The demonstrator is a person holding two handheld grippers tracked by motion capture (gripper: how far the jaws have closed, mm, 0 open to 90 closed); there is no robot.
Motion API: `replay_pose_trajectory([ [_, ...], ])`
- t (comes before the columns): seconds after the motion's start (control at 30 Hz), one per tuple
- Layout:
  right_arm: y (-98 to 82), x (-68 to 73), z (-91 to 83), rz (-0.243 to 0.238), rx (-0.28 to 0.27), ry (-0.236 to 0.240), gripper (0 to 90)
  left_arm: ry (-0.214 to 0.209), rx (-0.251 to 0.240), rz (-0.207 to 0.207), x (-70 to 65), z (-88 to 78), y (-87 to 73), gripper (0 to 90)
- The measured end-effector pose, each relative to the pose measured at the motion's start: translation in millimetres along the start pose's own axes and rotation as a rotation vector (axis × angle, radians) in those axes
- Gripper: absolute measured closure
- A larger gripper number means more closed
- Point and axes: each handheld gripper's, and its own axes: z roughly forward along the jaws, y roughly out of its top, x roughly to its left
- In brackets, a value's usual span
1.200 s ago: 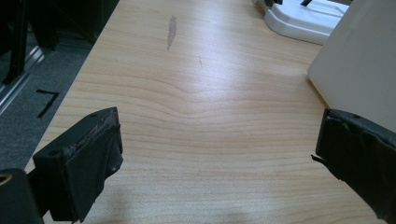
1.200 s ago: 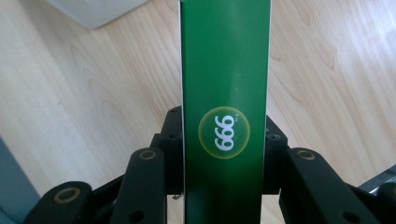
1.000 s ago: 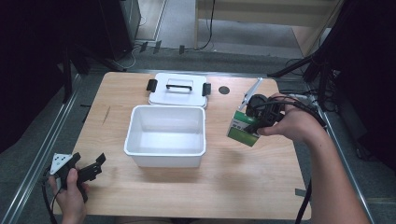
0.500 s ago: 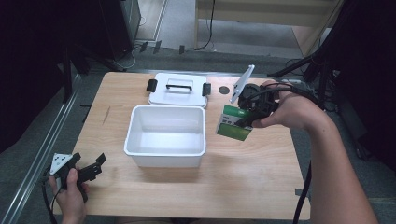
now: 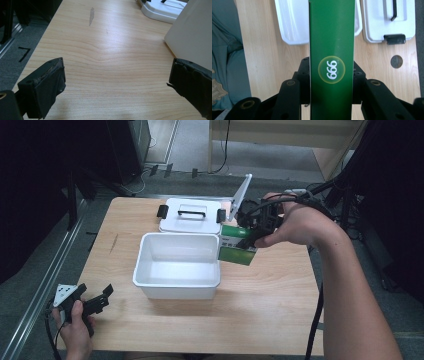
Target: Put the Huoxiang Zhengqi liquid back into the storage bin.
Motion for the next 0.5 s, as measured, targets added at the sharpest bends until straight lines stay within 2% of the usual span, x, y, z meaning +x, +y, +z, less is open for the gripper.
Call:
replay_pose_trajectory([
  [0.5, 51.5, 1.9, 16.0, -0.076, -0.009, 0.019, 64.3, -0.003, 0.004, -0.002, -0.5, 1.3, 0.4, 1.3],
])
